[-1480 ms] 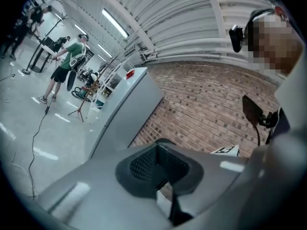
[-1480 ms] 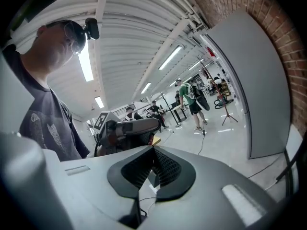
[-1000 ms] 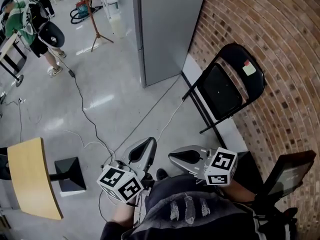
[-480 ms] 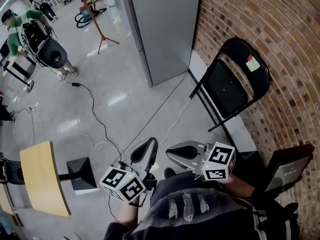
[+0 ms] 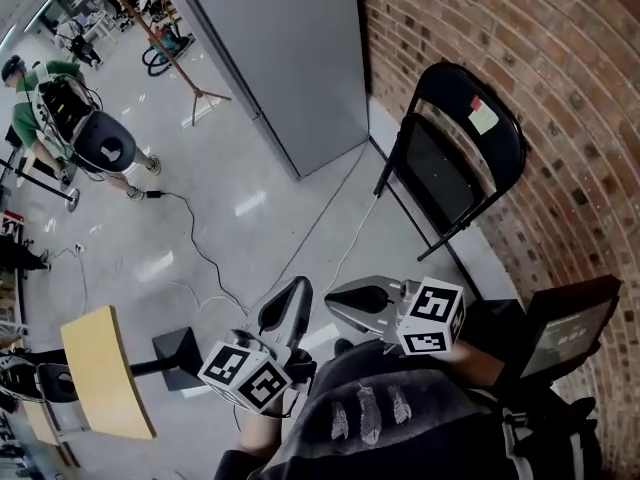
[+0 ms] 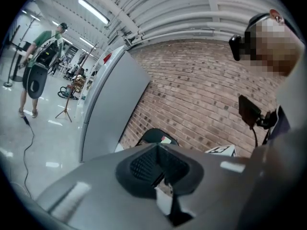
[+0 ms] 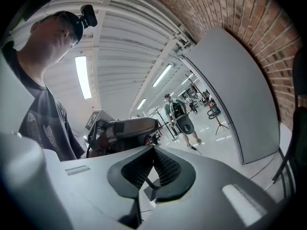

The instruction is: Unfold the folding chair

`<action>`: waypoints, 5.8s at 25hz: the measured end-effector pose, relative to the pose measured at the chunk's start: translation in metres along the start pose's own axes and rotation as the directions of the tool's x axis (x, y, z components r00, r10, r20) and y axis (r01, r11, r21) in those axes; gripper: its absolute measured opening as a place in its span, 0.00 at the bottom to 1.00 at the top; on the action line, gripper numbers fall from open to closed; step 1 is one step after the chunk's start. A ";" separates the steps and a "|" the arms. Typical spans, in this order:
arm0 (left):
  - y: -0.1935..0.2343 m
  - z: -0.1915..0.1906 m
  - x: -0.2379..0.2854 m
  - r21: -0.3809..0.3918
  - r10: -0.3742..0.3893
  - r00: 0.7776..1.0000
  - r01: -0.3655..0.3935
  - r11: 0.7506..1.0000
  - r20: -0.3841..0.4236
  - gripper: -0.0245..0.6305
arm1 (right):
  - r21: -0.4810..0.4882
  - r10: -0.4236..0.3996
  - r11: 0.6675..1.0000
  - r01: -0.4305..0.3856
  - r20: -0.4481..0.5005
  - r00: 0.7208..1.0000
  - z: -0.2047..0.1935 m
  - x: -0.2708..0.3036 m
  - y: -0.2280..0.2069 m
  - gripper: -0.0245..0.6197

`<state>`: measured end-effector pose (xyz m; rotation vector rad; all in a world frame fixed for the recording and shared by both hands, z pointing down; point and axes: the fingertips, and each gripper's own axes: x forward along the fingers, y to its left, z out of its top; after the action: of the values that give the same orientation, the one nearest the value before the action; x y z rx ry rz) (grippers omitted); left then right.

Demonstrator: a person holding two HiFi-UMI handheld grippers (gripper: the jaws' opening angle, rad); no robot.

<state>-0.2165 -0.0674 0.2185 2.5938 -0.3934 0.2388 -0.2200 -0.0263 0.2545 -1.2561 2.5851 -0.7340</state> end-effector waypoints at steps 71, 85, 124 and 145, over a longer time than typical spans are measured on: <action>0.016 0.011 0.197 -0.046 -0.355 0.921 0.352 0.935 -0.162 0.04 | 0.020 -0.445 0.895 0.445 -0.006 0.895 0.053 -0.068 -0.165 0.04; -0.038 0.015 0.279 0.026 -0.265 0.933 0.279 0.960 -0.245 0.04 | 0.138 -0.583 0.812 0.567 0.132 0.802 0.077 -0.208 -0.254 0.04; -0.081 -0.050 0.332 0.077 -0.245 0.857 0.311 0.947 -0.454 0.04 | 0.056 -0.974 0.219 0.974 -0.053 0.222 0.016 -0.443 -0.418 0.40; -0.103 -0.124 0.412 0.032 -0.244 0.744 0.335 0.942 -0.622 0.04 | -0.061 -0.982 0.185 0.981 0.018 0.186 0.012 -0.438 -0.431 0.33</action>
<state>0.1935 -0.0145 0.3776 2.4792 0.2774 0.9929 0.3566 0.0837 0.4361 -2.9754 1.3804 -0.7639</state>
